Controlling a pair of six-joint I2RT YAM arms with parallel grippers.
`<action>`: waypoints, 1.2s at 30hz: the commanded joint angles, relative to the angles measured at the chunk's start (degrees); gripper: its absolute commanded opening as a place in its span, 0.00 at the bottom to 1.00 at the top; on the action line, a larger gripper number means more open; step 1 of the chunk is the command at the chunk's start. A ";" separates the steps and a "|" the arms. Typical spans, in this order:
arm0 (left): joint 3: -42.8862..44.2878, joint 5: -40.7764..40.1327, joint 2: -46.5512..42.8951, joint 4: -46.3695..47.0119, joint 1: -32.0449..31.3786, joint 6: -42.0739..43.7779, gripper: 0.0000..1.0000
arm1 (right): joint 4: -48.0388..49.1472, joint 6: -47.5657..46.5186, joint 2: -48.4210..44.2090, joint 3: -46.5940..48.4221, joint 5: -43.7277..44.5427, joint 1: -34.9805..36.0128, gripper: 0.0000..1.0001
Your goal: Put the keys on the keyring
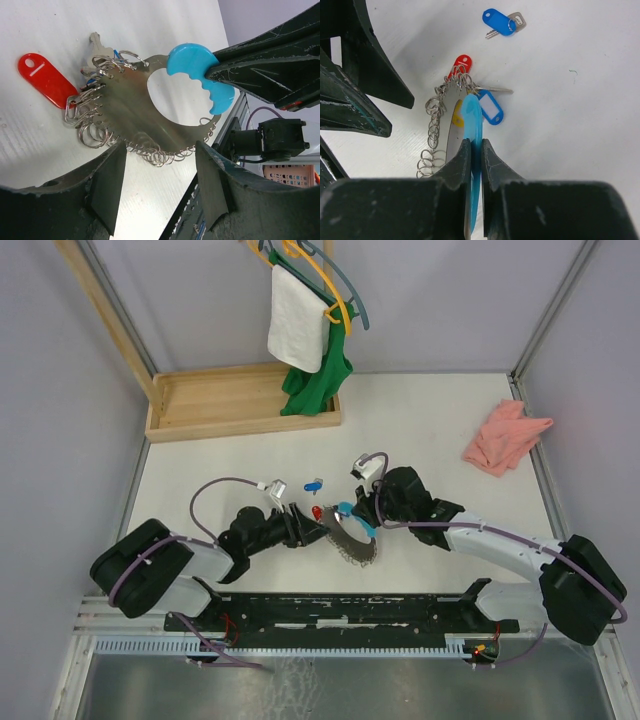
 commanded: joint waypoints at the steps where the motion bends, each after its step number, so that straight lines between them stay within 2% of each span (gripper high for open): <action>1: -1.34 -2.18 -1.85 3.40 0.26 -1.29 0.64 | -0.61 -0.60 0.60 1.91 -3.55 0.27 0.01; 5: -3.17 -2.63 -5.82 3.60 1.76 0.17 0.65 | -1.17 -1.15 -1.83 2.89 -5.21 -0.09 0.01; 10: -2.77 -1.63 -13.05 -3.36 4.05 4.22 0.67 | -1.26 -3.41 -6.44 4.10 -8.19 -0.98 0.01; 16: -4.17 -0.71 -21.21 -4.32 5.04 11.18 0.70 | 1.49 -2.57 -10.71 4.55 -11.12 -2.47 0.01; 23: -4.96 -0.85 -26.55 -3.25 5.05 14.10 0.70 | 3.89 -0.10 -12.95 5.57 -13.22 -4.01 0.01; 30: -6.93 -1.72 -25.48 7.00 5.05 9.93 0.70 | 16.10 10.30 -16.95 2.77 -14.43 -7.05 0.01; 36: -5.20 -2.07 -21.43 14.87 5.05 5.23 0.70 | 22.37 17.80 -18.38 2.72 -15.56 -8.23 0.01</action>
